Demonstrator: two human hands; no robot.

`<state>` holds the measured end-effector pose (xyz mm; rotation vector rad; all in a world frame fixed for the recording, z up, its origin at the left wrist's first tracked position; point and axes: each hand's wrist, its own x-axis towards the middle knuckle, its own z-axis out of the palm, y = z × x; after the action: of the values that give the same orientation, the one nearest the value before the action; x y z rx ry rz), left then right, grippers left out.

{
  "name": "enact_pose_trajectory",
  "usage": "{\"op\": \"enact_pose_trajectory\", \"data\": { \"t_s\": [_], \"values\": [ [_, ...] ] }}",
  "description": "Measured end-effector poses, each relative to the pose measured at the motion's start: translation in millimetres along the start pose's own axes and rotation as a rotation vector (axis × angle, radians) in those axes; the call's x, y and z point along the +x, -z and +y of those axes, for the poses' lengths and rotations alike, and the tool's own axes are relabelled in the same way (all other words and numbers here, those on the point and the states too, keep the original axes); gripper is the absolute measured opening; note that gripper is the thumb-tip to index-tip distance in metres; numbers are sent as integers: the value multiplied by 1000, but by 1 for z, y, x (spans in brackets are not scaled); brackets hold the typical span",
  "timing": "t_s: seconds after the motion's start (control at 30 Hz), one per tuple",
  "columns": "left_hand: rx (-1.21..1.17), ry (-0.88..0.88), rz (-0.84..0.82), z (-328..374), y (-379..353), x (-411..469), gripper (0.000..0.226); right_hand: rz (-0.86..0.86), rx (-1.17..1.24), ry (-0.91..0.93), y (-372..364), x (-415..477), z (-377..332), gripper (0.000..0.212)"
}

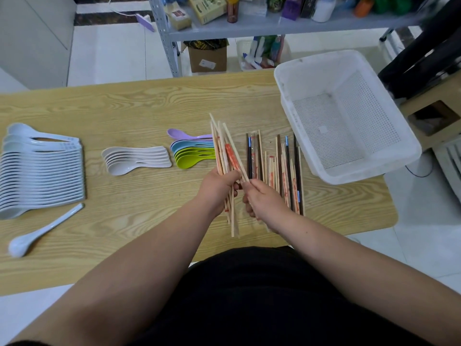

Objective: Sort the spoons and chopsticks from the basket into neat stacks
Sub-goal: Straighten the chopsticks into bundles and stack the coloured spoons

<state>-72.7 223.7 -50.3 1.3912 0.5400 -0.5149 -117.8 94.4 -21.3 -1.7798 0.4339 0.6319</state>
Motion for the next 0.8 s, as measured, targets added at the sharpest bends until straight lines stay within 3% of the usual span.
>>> {"op": "enact_pose_trajectory", "data": {
  "t_s": [0.13, 0.23, 0.27, 0.4, 0.47, 0.8],
  "values": [
    [-51, -9, -39, -1, 4, -4, 13, 32, 48, -36, -1, 2, -1, 27],
    [-71, -2, -33, 1, 5, -6, 11, 24, 230, -103, -3, 2, 1, 22],
    [-74, 6, -28, 1, 6, -6, 9, 33, 263, -121, -3, 1, 0, 27],
    [-124, 53, -28, 1, 7, -7, 11, 33, 292, -113, -2, 21, 28, 89],
    [-156, 68, -59, -1, 9, -8, 11, 12, 347, -112, -1, 33, 41, 105],
    [-150, 101, -86, -7, 9, -8, 27, 19, 364, -88, 2, 40, 47, 113]
  ]
}}
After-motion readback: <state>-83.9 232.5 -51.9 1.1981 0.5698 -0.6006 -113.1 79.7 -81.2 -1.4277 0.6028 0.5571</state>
